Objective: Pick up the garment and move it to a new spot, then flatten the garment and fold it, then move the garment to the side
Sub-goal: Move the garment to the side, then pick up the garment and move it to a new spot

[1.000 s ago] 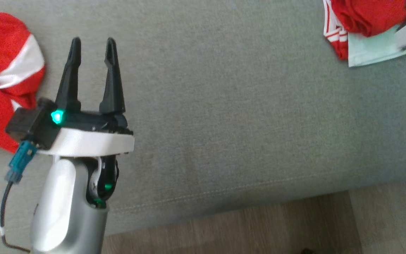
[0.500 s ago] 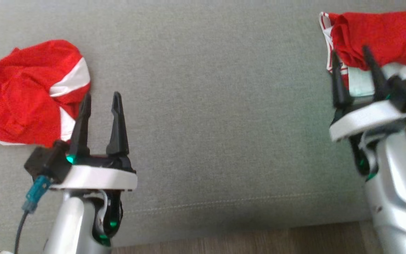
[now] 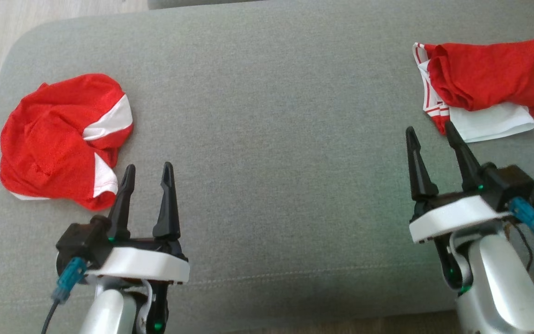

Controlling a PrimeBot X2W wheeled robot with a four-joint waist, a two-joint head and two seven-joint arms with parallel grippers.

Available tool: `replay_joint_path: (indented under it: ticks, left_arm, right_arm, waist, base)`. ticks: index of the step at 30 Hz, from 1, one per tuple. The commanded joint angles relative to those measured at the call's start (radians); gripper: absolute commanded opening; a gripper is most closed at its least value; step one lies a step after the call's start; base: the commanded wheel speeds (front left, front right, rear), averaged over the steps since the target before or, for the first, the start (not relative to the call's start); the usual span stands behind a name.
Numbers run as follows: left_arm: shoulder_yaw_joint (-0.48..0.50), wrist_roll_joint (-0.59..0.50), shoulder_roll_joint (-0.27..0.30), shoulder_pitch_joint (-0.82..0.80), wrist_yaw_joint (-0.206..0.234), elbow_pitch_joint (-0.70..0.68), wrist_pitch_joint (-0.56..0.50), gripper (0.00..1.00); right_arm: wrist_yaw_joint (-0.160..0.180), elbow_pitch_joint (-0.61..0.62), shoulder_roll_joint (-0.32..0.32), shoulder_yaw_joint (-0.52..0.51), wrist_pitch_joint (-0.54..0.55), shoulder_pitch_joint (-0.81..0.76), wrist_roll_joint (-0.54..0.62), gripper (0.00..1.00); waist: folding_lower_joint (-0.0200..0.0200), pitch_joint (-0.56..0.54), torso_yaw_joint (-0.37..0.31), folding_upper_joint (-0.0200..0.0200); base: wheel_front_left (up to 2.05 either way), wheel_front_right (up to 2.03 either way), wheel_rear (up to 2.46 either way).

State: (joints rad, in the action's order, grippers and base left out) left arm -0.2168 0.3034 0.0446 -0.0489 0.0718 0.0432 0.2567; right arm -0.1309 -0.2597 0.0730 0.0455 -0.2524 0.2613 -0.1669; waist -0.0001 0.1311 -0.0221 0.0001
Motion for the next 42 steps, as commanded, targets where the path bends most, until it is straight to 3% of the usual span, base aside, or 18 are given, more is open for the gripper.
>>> replay_joint_path:
  ticks: [1, 42]
  left_arm:
    - [0.024, 0.005, 0.006, -0.025, 0.002, -0.028, 0.005, 1.00]
    - [0.017, -0.002, 0.006, -0.036, 0.001, -0.030, 0.005, 1.00]
  right_arm:
    - [0.000, 0.041, -0.010, 0.015, -0.009, 0.007, 0.001, 1.00]
    - [0.000, 0.108, -0.023, 0.003, -0.009, -0.028, -0.032, 1.00]
  waist:
    - [0.0001, -0.003, -0.001, -0.0001]
    - [0.0001, 0.014, -0.018, -0.0001]
  base:
    - [0.00, 0.00, 0.00]
    - [0.00, 0.00, 0.00]
